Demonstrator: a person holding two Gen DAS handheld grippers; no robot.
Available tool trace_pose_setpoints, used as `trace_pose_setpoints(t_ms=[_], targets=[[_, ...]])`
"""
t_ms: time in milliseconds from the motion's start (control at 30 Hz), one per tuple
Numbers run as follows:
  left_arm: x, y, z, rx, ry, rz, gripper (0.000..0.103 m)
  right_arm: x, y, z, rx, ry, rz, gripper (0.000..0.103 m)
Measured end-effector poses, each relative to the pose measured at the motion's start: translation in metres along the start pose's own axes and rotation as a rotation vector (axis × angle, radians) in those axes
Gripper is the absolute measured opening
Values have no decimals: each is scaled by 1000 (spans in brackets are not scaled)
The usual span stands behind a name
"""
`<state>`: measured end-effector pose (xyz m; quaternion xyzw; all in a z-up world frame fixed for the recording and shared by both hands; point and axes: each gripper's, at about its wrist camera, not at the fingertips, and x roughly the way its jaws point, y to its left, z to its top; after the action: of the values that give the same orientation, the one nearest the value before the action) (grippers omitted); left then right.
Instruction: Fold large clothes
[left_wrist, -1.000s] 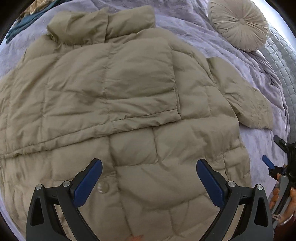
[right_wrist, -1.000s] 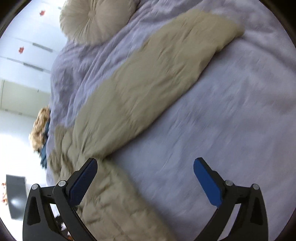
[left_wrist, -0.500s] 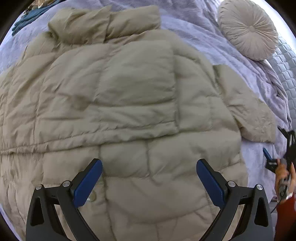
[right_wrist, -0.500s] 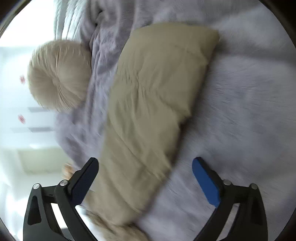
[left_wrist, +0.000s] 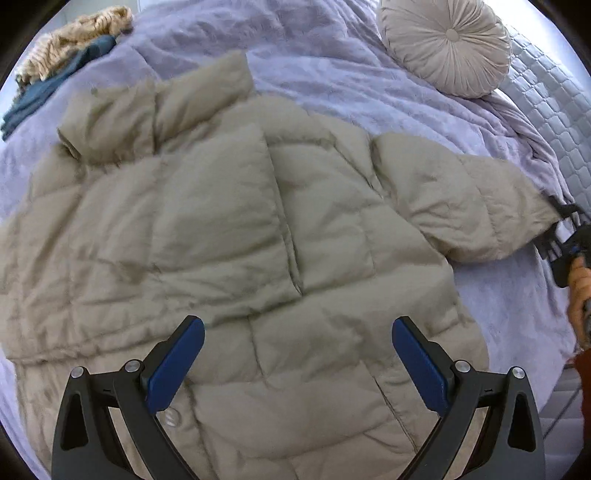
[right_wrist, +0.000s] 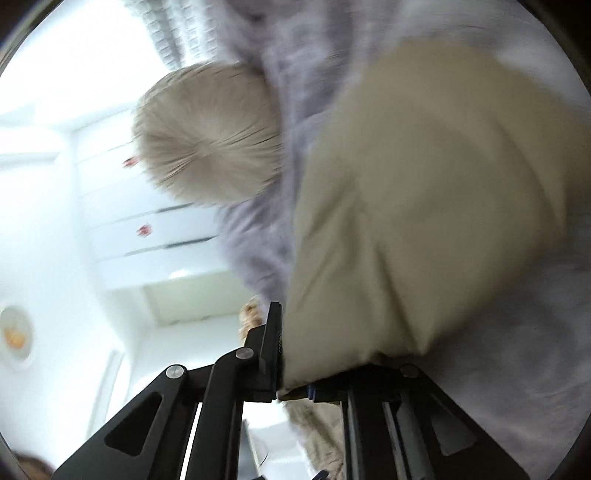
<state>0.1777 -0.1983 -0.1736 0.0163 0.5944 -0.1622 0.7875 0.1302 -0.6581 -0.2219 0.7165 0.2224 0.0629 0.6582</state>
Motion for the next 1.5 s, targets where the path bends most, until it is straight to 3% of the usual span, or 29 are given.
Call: trace_pose_setpoints(t_ms=[200,367,600,700,867,933,1000,1100,1167,1200,1233,1300,1467,1500], targets=[[-29,13,17,-28,-122,44,102,36,56,-35,-150,137,76,11],[-40,43,20,-88,-154,57,102,92,111,-91,-374,293,33,11],[-51,99,3,-178,-183,102,102,191,141,-207,-724,495,-168,11],[-54,125,-7,-219,-188,129,102,236,125,-263,-856,604,-265,11],[-58,165,-27,-285,-181,155,102,280,76,-319,-946,722,-436,11],[-58,176,-34,-304,-174,150,102,290,57,-326,-951,720,-526,12],[-56,184,-39,-312,-165,147,102,286,47,-326,-921,708,-560,12],[-56,188,-44,-313,-163,141,102,276,43,-318,-838,678,-563,13],[-54,190,-44,-313,-163,133,102,262,43,-310,-774,650,-555,20],[-54,190,-43,-313,-163,131,102,256,42,-304,-742,634,-550,36],[-54,189,-43,-313,-163,128,102,251,44,-301,-716,619,-543,62],[-53,189,-41,-309,-166,119,102,236,45,-288,-645,559,-523,81],[-52,185,-34,-289,-170,111,102,200,46,-256,-429,410,-443,80],[-53,185,-33,-288,-171,110,102,196,44,-249,-381,376,-421,69]])
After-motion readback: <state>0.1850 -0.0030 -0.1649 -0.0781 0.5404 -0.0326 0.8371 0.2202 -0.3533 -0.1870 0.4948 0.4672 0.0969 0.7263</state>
